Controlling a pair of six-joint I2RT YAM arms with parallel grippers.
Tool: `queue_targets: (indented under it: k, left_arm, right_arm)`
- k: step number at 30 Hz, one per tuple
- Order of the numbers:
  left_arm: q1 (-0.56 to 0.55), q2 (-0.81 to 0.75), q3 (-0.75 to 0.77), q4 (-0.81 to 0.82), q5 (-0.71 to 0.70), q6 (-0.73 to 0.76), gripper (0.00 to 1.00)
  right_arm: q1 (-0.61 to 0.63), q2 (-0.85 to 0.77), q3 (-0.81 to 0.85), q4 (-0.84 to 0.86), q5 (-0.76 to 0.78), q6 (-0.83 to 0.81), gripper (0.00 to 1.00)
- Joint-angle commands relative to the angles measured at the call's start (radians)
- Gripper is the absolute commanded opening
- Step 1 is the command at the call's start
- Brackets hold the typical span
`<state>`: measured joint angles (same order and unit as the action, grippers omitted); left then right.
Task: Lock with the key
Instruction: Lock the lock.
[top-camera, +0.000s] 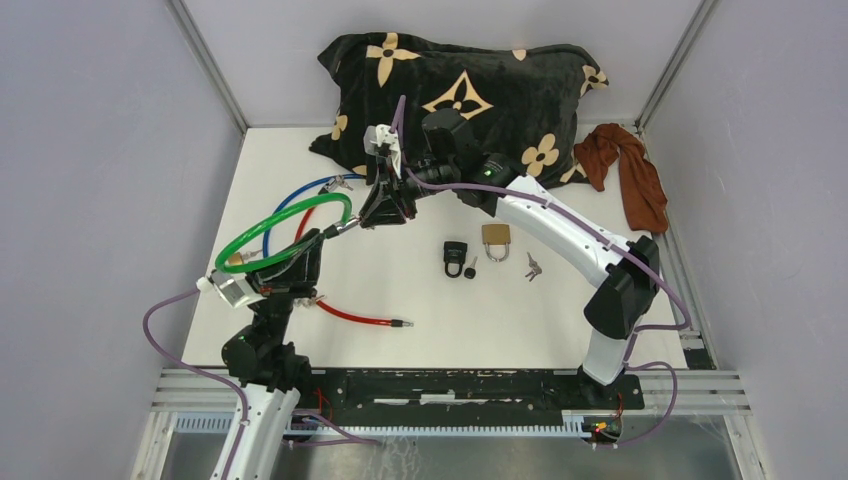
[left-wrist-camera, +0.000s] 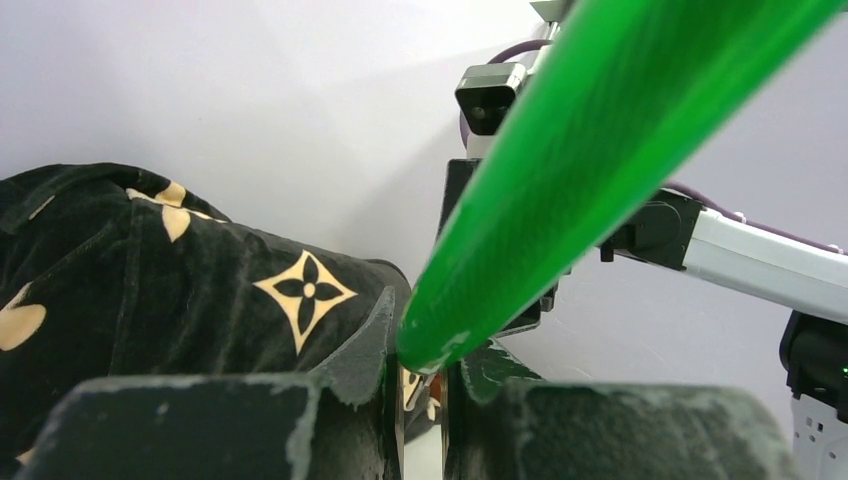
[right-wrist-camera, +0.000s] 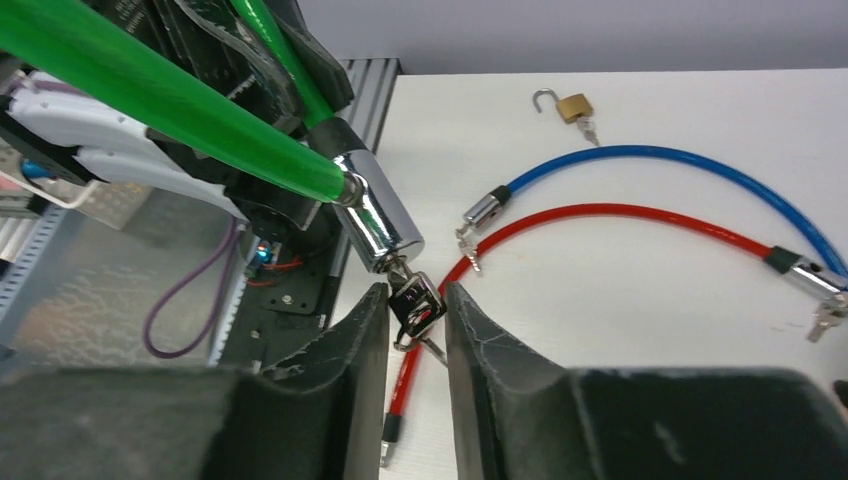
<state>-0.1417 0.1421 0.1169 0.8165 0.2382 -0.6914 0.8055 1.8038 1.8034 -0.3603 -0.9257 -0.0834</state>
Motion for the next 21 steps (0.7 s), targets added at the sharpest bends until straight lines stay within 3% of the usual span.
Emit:
queue_targets:
  k: [1, 6, 10, 13, 17, 21]
  left_arm:
    - [0.001, -0.004, 0.041, 0.049, -0.007, -0.002, 0.02]
    - [0.002, -0.006, 0.041, 0.047, -0.01, 0.0, 0.02]
    - [0.002, -0.003, 0.043, 0.041, -0.015, -0.008, 0.02]
    - [0.002, 0.007, 0.044, 0.031, -0.014, -0.016, 0.02]
    - [0.002, 0.02, 0.046, 0.013, -0.012, -0.031, 0.02]
    - [0.001, 0.026, 0.044, -0.009, -0.005, -0.022, 0.02]
  right_arm:
    - [0.0, -0.02, 0.007, 0.062, -0.062, 0.02, 0.23]
    - [0.001, -0.029, -0.01, 0.082, -0.065, 0.022, 0.0]
    - [0.009, -0.062, -0.044, 0.114, -0.019, -0.005, 0.0]
    - [0.044, -0.153, -0.18, 0.269, 0.09, -0.053, 0.0]
    - [0.134, -0.315, -0.456, 0.536, 0.329, -0.315, 0.0]
    - [0.162, -0.38, -0.617, 0.735, 0.392, -0.478, 0.0]
